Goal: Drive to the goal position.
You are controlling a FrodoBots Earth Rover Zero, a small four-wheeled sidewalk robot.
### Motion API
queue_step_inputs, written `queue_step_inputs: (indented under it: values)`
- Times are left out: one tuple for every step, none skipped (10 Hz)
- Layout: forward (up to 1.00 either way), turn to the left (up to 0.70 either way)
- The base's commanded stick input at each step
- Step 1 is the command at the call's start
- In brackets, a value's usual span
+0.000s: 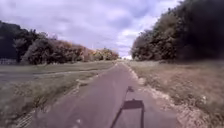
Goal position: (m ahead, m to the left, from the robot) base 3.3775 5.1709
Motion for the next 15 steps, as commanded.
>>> queue_step_inputs:
  values:
    - [1.0, 0.0]
    - [1.0, 0.0]
    - [1.0, 0.0]
    - [1.0, 0.0]
    - [1.0, 0.0]
    - [1.0, 0.0]
    - [1.0, 0.0]
    - [1.0, 0.0]
    - [1.0, 0.0]
    - [1.0, 0.0]
    - [1.0, 0.0]
    - [1.0, 0.0]
    - [1.0, 0.0]
    - [1.0, 0.0]
    - [1.0, 0.0]
